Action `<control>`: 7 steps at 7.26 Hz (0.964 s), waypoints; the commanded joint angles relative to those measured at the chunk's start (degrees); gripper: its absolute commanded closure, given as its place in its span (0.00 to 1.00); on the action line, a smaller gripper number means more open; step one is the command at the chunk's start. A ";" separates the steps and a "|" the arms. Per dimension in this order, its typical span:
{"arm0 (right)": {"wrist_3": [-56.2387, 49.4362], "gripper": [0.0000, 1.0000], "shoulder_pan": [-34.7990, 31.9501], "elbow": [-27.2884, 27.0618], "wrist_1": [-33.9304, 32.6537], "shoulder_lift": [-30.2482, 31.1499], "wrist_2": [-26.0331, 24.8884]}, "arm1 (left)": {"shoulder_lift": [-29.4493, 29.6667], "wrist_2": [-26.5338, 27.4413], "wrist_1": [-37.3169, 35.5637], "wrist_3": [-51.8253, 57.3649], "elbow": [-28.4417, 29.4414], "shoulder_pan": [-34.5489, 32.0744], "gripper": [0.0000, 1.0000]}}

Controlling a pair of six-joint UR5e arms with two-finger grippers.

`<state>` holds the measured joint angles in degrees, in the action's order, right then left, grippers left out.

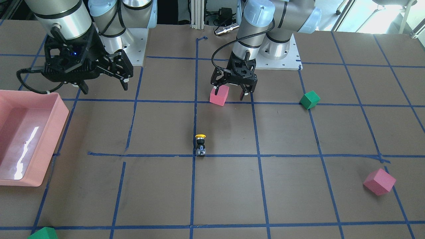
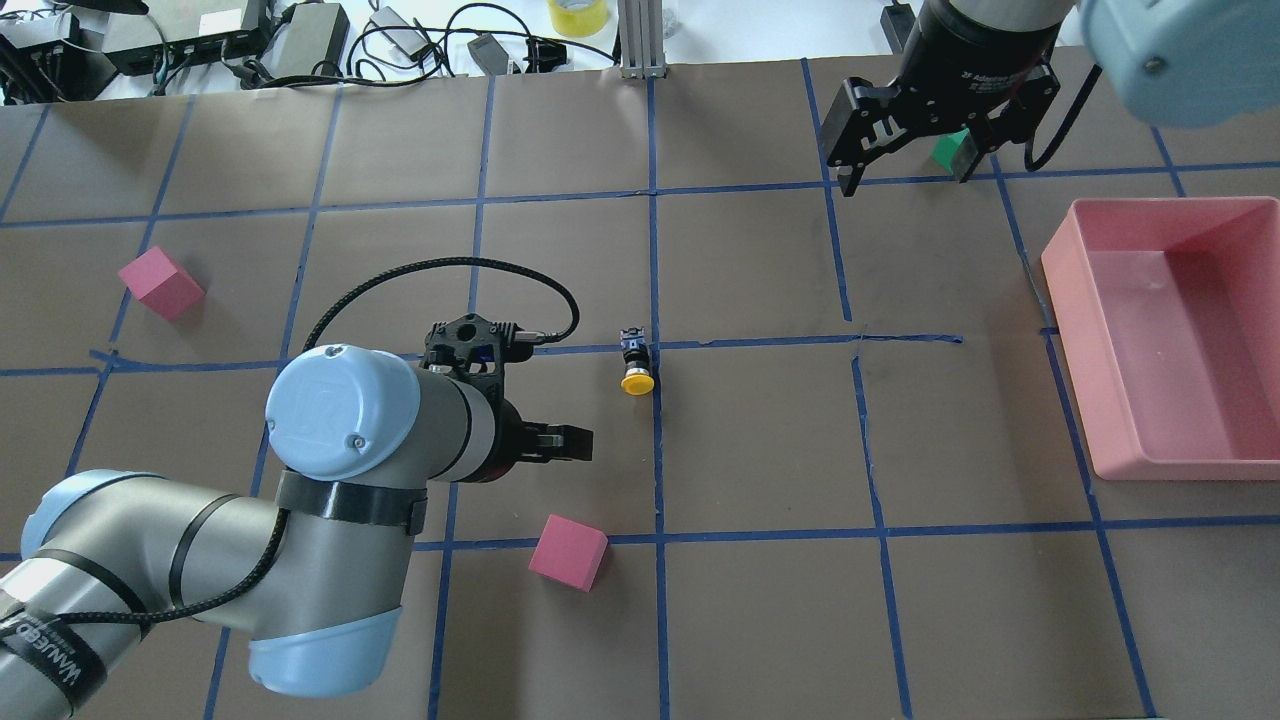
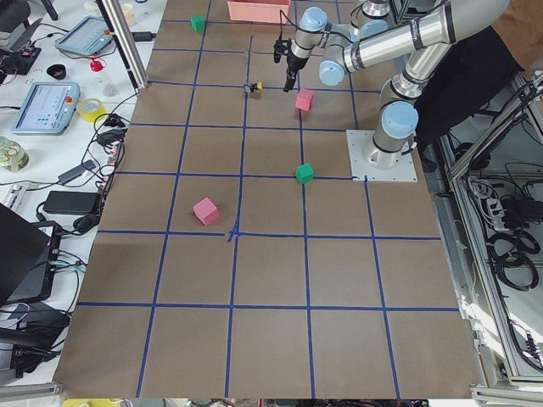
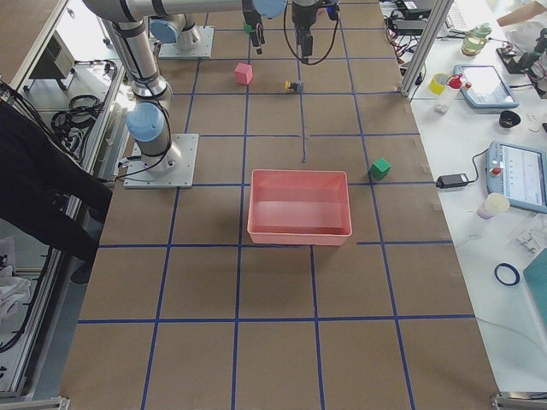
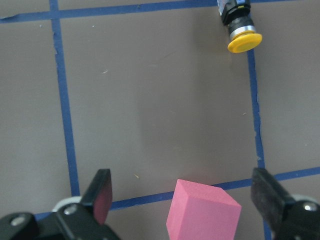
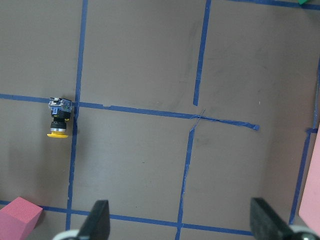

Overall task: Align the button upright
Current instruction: 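Raise the right gripper away while the left gripper reaches down to the button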

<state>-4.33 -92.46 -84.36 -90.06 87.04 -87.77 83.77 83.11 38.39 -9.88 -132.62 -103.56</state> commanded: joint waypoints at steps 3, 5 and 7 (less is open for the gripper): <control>-0.50 0.00 0.44 -0.36 0.50 0.15 -1.53 | 8.76 0.03 -8.07 -10.40 2.18 -4.54 0.00; -1.02 0.00 0.44 -0.45 -0.11 0.15 -1.53 | 12.54 1.60 -11.91 -13.14 3.94 -4.72 0.00; -1.82 0.00 0.44 -0.45 -0.21 0.15 -1.62 | 15.97 3.11 -14.74 -15.24 5.25 -5.51 0.00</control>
<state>-5.84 -92.02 -84.81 -90.28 87.15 -89.35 97.64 85.47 25.15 -23.94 -128.42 -108.50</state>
